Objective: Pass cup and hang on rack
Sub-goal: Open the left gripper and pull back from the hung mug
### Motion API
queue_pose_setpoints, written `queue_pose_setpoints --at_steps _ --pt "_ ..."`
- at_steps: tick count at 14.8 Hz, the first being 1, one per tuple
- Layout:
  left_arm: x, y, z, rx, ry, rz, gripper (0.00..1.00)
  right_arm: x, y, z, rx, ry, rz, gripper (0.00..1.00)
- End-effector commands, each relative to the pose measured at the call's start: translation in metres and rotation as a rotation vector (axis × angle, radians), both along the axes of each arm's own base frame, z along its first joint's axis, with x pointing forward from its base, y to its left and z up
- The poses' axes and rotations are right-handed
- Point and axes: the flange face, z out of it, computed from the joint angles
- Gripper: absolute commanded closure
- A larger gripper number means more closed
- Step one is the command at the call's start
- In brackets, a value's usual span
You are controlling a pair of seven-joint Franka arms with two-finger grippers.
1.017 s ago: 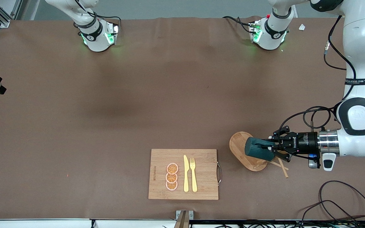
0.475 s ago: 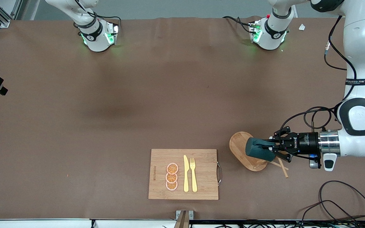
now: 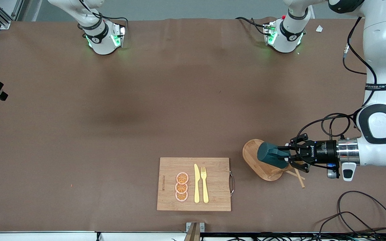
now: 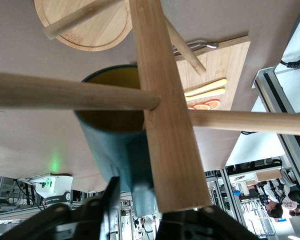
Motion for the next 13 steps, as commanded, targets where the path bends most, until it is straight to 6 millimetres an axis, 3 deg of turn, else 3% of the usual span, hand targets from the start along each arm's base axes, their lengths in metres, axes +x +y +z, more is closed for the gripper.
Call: queue_pose_setpoints --at_steps 1,3,5,8,13 --pt "0.002 -0.002 0.013 -0.018 -0.034 -0.002 0.00 0.001 -0.001 0.004 0.016 -0.008 -0.011 0.00" --pt "0.000 -0.002 0.029 -0.015 -0.052 -0.007 0.00 0.001 -0.001 0.004 0.016 -0.009 -0.011 0.00" --pt "-0.007 0.001 0.076 0.011 -0.125 -0.015 0.00 0.001 -0.001 0.004 0.016 -0.009 -0.011 0.00" --pt "-0.028 -0.018 0.136 0.168 -0.307 -0.173 0.00 0.001 -0.001 0.004 0.016 -0.009 -0.011 0.00" --pt "-0.056 -0.063 0.179 0.466 -0.505 -0.451 0.00 0.001 -0.001 0.004 0.016 -0.009 -0.011 0.00"
